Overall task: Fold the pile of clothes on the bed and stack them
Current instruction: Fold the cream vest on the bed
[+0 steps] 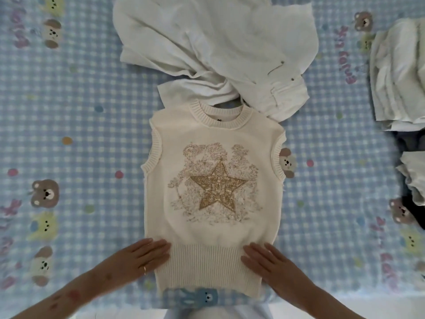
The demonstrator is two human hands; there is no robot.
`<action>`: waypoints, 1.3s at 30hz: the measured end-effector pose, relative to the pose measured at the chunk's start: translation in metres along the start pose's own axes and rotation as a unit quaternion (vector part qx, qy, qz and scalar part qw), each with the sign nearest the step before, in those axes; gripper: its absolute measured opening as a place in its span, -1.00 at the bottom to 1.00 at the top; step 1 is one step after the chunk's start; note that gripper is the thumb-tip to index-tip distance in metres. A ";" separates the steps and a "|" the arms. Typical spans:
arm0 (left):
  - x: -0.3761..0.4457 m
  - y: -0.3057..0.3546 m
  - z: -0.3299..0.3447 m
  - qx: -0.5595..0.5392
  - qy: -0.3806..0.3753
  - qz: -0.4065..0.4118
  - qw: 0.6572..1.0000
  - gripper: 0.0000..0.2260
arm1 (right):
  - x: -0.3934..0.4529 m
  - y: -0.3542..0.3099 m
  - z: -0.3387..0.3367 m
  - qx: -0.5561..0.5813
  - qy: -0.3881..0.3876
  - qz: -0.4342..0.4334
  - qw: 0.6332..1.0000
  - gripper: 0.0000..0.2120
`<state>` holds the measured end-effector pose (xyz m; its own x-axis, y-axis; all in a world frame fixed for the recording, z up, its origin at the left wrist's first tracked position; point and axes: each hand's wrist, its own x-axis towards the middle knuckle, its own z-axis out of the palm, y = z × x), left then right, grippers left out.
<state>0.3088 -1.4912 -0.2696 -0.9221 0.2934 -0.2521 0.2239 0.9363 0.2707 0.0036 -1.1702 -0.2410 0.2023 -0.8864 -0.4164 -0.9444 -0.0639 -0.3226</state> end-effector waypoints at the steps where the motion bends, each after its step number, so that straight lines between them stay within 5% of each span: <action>1: 0.002 0.002 0.000 -0.007 0.010 0.019 1.000 -0.62 | -0.003 -0.003 0.003 -0.006 0.004 -0.032 0.999 -0.57; 6: 0.013 0.021 0.002 -0.042 0.057 0.047 0.996 -0.55 | -0.003 -0.012 -0.005 0.032 -0.010 -0.037 0.999 -0.51; 10: 0.014 0.032 -0.016 -0.125 0.073 -0.065 0.987 -0.59 | -0.005 -0.024 -0.018 0.174 -0.009 0.061 0.983 -0.68; 12: 0.009 0.046 -0.027 -0.250 0.110 -0.200 0.941 -0.58 | -0.012 -0.028 -0.025 0.323 -0.043 0.128 0.937 -0.61; 15: 0.004 0.056 -0.049 -0.391 0.164 -0.374 0.825 -0.63 | -0.017 -0.028 -0.043 0.445 -0.089 0.194 0.869 -0.69; 17: 0.017 0.043 -0.070 -0.391 0.189 -0.444 0.784 -0.87 | -0.003 -0.019 -0.065 0.489 -0.011 0.268 0.830 -0.79; 21: 0.081 -0.019 -0.101 -0.359 0.273 -0.523 0.723 -0.81 | 0.048 0.034 -0.108 0.471 0.239 0.407 0.745 -0.69; 31: 0.198 -0.164 -0.106 -0.237 0.257 -0.508 0.787 -0.79 | 0.139 0.159 -0.129 0.360 0.322 0.493 0.723 -0.79; 36: 0.216 -0.190 -0.094 -0.239 0.241 -0.530 0.777 -0.87 | 0.171 0.186 -0.129 0.348 0.298 0.518 0.722 -0.87; 39: 0.212 -0.189 -0.087 -0.197 0.261 -0.523 0.787 -0.81 | 0.177 0.168 -0.124 0.216 0.319 0.514 0.767 -0.65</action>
<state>0.0438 -1.6230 -0.2935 -0.5645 -0.8134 -0.1408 -0.7642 0.4505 0.4616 -0.1517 -1.3946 -0.2639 -0.8891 -0.4195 -0.1829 -0.3184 0.8541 -0.4112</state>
